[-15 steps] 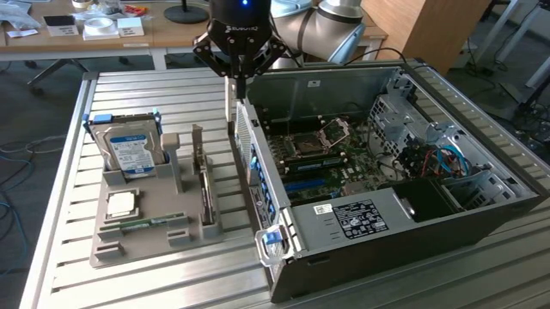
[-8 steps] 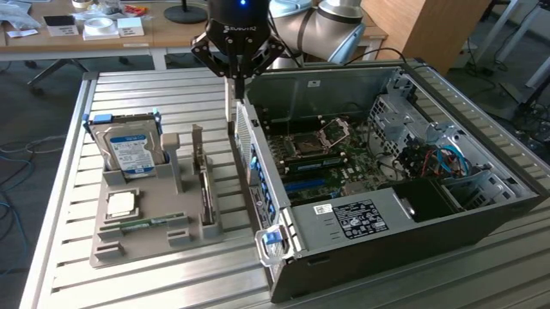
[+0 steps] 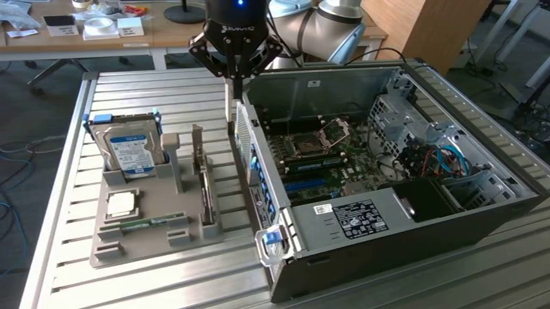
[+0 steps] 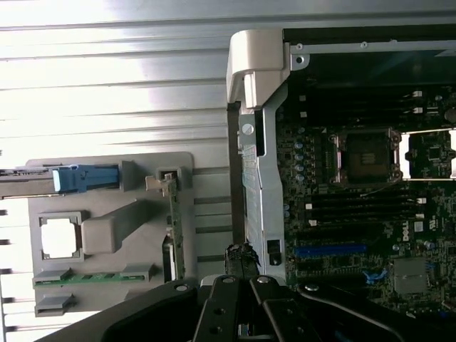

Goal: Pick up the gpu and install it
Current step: 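Reach for the gpu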

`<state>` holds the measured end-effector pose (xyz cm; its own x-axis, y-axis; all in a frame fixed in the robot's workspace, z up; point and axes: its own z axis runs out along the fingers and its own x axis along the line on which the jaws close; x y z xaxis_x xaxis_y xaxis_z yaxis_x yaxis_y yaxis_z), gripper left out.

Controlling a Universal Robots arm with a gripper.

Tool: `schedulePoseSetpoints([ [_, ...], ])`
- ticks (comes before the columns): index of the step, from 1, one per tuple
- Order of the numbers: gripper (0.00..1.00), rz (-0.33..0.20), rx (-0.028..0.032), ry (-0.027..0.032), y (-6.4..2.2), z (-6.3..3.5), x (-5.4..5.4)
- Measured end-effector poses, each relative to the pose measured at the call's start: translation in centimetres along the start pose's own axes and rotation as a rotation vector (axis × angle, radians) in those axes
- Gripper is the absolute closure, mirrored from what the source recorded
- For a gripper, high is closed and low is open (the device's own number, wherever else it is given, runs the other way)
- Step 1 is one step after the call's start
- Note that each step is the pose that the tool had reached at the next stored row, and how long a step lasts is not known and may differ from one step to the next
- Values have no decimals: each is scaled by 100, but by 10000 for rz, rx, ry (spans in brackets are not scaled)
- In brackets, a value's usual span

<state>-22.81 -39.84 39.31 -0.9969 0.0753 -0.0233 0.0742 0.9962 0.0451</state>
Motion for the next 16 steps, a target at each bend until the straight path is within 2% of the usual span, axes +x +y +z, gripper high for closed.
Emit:
schedulePoseSetpoints([
  [16, 89, 0, 0, 0, -3, -1, 43],
])
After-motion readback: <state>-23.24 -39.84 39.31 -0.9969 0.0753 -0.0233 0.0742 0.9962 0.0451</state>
